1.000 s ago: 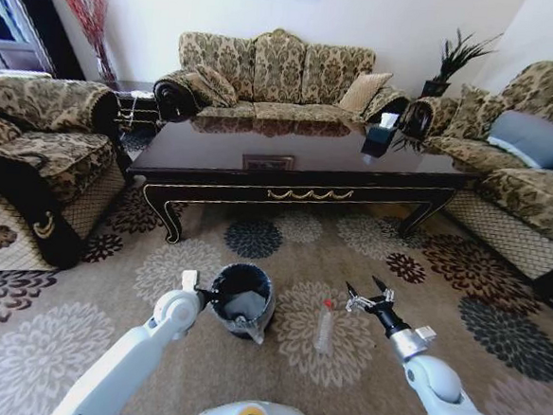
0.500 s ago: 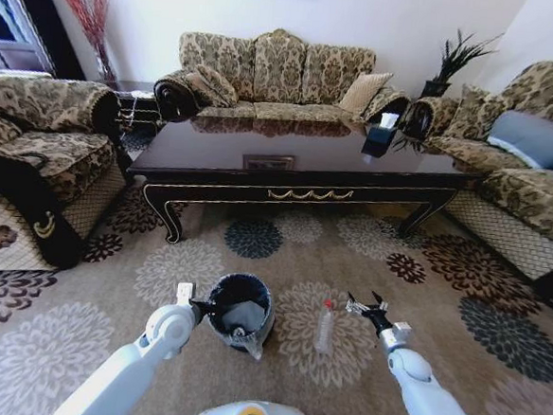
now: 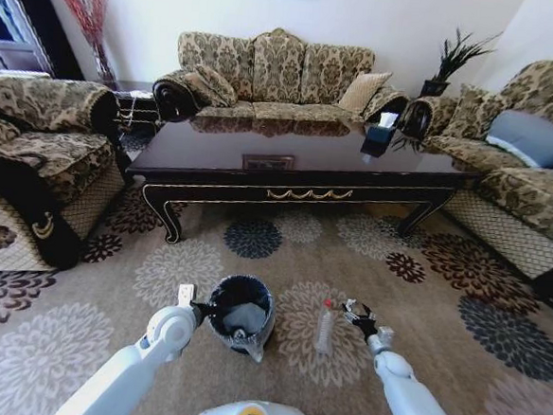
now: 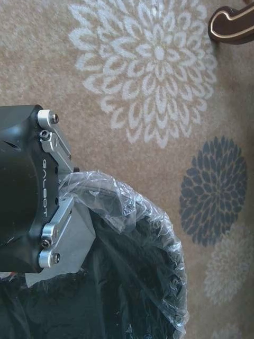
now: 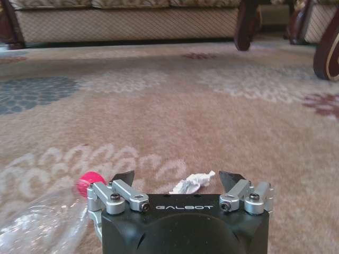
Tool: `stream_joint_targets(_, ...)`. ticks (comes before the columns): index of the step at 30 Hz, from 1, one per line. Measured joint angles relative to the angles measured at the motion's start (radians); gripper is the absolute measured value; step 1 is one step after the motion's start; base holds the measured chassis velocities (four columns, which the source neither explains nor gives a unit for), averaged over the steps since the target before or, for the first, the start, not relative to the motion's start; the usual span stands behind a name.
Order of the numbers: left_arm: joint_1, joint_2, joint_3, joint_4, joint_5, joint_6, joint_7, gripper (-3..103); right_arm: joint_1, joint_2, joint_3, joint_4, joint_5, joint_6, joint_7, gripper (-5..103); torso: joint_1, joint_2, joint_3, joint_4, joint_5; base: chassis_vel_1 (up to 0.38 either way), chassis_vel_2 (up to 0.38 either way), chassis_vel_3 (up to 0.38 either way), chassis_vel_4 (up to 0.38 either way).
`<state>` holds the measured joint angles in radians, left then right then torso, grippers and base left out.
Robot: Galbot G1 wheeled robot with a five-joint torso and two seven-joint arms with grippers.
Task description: Move to the front of the table and pick up the trash from the floor, then place it into the trash bin.
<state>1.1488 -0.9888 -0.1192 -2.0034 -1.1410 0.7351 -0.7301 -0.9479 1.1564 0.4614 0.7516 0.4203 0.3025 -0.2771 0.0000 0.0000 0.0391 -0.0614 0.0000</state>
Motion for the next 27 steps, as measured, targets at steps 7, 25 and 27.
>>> stream_joint_targets(7, 0.002, 0.009, -0.003, -0.009, -0.010, 0.000, -0.012, 0, 0.071, 0.002, -0.017, -0.107, 0.044, -0.001, -0.016, 87, 0.000, 0.000, 0.000, 0.0000, -0.0001, 0.000, 0.000, 0.000, 0.000)
stream_joint_targets(25, 0.001, 0.003, 0.000, -0.001, 0.003, 0.000, -0.017, 0, 0.131, 0.024, -0.014, -0.231, -0.017, 0.028, -0.047, 28, 0.000, 0.000, 0.000, -0.0001, 0.0000, 0.000, 0.000, 0.000, 0.000)
stream_joint_targets(27, 0.001, 0.001, 0.002, -0.001, 0.005, 0.000, -0.021, 0, 0.136, 0.022, -0.013, -0.243, -0.020, 0.029, -0.056, 18, 0.000, 0.000, 0.000, -0.0001, 0.0001, 0.000, 0.000, 0.000, 0.000)
